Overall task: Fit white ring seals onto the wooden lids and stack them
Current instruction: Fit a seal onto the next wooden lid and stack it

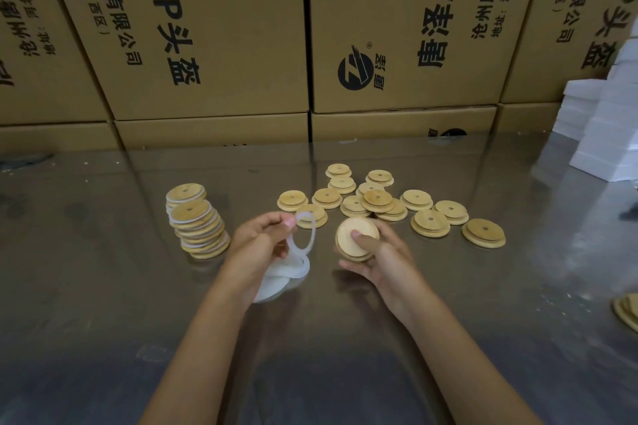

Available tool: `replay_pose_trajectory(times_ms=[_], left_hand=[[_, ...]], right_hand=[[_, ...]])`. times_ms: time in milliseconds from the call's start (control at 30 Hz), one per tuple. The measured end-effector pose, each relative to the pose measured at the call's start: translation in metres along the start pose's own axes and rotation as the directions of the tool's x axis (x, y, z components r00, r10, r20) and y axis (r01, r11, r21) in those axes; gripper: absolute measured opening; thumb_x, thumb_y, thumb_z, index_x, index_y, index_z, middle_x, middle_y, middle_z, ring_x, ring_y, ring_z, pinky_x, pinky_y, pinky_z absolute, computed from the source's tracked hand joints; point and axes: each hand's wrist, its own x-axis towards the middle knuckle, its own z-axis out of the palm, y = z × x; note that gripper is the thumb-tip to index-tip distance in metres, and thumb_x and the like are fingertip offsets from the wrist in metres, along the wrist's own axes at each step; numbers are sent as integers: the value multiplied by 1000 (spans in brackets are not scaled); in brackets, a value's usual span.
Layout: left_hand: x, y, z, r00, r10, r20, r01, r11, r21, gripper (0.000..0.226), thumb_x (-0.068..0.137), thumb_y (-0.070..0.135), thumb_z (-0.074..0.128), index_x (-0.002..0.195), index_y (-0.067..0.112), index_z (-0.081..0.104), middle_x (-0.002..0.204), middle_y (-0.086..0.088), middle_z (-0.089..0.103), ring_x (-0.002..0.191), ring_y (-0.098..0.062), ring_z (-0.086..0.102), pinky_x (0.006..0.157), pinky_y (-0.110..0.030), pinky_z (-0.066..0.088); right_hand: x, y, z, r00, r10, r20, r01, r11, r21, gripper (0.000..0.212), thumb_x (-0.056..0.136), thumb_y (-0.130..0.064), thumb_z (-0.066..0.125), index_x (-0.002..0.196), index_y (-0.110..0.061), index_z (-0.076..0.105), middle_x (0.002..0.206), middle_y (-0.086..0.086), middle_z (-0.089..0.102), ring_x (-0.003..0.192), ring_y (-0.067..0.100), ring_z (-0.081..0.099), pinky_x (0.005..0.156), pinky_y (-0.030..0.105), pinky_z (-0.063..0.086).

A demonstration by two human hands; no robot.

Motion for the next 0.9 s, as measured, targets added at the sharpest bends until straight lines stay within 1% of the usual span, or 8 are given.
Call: replay_pose_trajectory(times_ms=[100, 167, 267, 367, 533, 600, 700, 900], left_hand=[[-6, 1, 10, 980, -21, 199, 30, 999, -39, 9, 90, 10, 63, 90, 3, 69, 72, -3, 62, 58, -16, 48, 50, -22, 43], [-10, 1, 18, 969, -29, 244, 30, 1000, 2, 10, 90, 11, 64, 91, 2, 68, 71, -4, 63, 56, -16, 49, 48, -24, 41], [-14, 0, 30, 989, 52, 135, -66, 993, 101, 7, 88, 13, 69, 88, 6, 70, 70, -1, 66, 53, -11, 51, 47, -22, 41], [-13, -4, 37, 980, 197, 42, -201, 964, 176, 3, 85, 11, 72, 82, 11, 71, 72, 3, 68, 59, -2, 57, 51, -13, 43], [-10, -12, 38, 968, 252, 17, -248, 935, 254, 18, 84, 6, 70, 76, 21, 72, 77, -11, 71, 63, -7, 59, 58, -15, 48], [-9, -13, 37, 969, 244, 24, -242, 937, 253, 20, 84, 7, 71, 74, 24, 72, 73, -4, 70, 61, -3, 58, 57, -14, 47], [-6, -13, 35, 970, 236, 55, -242, 931, 274, 25, 87, 5, 67, 77, 27, 72, 71, 14, 70, 61, 4, 57, 58, -9, 44], [-6, -13, 32, 966, 249, 74, -260, 916, 305, 31, 88, 3, 64, 79, 31, 73, 81, 11, 72, 67, 3, 60, 60, -10, 44]], right_hand=[[-1, 0, 2, 994, 63, 87, -67, 997, 44, 22, 101, -16, 53, 119, -9, 63, 120, 19, 68, 101, 28, 69, 75, 37, 61], [-2, 0, 2, 981, 89, 170, -92, 996, 9, 34, 104, -32, 47, 119, -8, 65, 119, 19, 70, 102, 26, 69, 78, 36, 60], [-3, -1, 4, 959, 122, 256, -103, 991, -89, 50, 102, -51, 39, 113, -13, 71, 110, 11, 75, 102, 23, 72, 76, 36, 59], [-4, -2, 8, 957, 147, 248, -106, 979, -172, 53, 98, -58, 42, 113, -16, 72, 103, 10, 75, 95, 23, 72, 68, 36, 59], [-13, -2, 10, 959, 91, 268, -20, 966, -257, 31, 90, -40, 68, 114, -22, 73, 118, 17, 69, 101, 27, 71, 71, 35, 59], [-14, -2, 9, 958, 80, 277, -3, 963, -270, 23, 94, -27, 66, 115, -20, 72, 119, 20, 68, 106, 34, 69, 70, 35, 60], [-15, -2, 8, 957, 74, 282, 4, 964, -267, 24, 97, -15, 61, 121, -14, 67, 120, 23, 66, 107, 37, 67, 71, 35, 60], [-16, -4, 6, 950, 58, 306, 29, 961, -274, 29, 98, -8, 58, 126, -9, 62, 126, 25, 62, 99, 27, 66, 72, 34, 59]])
